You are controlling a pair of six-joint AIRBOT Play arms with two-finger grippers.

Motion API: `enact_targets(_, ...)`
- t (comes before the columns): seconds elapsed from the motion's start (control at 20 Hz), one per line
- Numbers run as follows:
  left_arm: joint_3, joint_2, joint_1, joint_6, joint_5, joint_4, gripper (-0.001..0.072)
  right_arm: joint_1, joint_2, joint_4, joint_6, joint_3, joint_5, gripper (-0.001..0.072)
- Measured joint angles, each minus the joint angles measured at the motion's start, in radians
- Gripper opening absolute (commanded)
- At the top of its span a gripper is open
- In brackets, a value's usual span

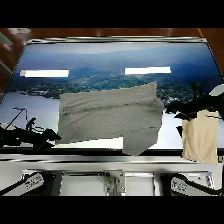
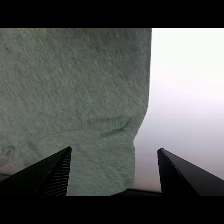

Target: Fold the shirts.

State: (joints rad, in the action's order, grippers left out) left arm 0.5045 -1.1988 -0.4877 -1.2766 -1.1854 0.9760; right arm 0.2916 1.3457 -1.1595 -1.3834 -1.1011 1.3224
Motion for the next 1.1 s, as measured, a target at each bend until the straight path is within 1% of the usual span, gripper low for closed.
enact_targets(0.05, -0.006, 0.001, 0.0, 0.003, 0.014, -0.017, 0.062, -0.01, 0.0, 0.003, 0.0, 0.002, -0.005, 0.0648)
enact_targets(0.1, -0.01, 0.001, 0.0, 0.007, 0.032, -0.035, 0.0497, -0.019, 0.0, 0.006, 0.001, 0.003, -0.012, 0.0648)
enact_targets(0.15, -0.014, 0.001, 0.001, 0.014, 0.061, -0.051, 0.0464, -0.029, 0.0, 0.006, 0.002, 0.004, -0.016, 0.0648)
enact_targets(0.2, -0.016, 0.0, 0.004, 0.017, 0.082, -0.071, 0.0412, -0.038, 0.0, 0.008, 0.003, 0.005, -0.018, 0.0648)
enact_targets(0.25, -0.019, 0.0, 0.012, 0.021, 0.088, -0.085, 0.0295, -0.044, 0.0, 0.009, 0.004, 0.005, -0.024, 0.0648)
enact_targets(0.3, -0.019, -0.001, 0.023, 0.025, 0.093, -0.102, 0.0143, -0.048, 0.0, 0.007, 0.004, 0.006, -0.028, 0.0648)
enact_targets(0.35, -0.021, -0.002, 0.032, 0.032, 0.096, -0.112, 0.004, -0.05, 0.0, 0.002, 0.003, 0.006, -0.031, 0.0648)
enact_targets(0.6, -0.021, -0.003, 0.038, 0.095, 0.069, -0.19, 0.0039, -0.055, 0.0, -0.066, -0.01, 0.007, -0.02, 0.0648)
enact_targets(0.75, -0.021, -0.002, 0.021, 0.122, 0.04, -0.211, 0.0039, -0.032, 0.0, -0.081, 0.032, 0.042, 0.041, 0.0648)
enact_targets(0.85, -0.021, 0.0, 0.014, 0.137, 0.022, -0.217, 0.0039, 0.004, 0.001, -0.06, 0.053, 0.103, 0.056, 0.0648)
enact_targets(0.95, -0.021, 0.003, 0.01, 0.149, 0.002, -0.222, 0.0039, 0.02, 0.001, -0.018, 0.064, 0.181, 0.035, 0.0648)
enact_targets(1.1, -0.021, 0.007, 0.008, 0.159, -0.019, -0.23, 0.0039, 0.004, 0.008, 0.024, 0.069, 0.293, -0.06, 0.0648)
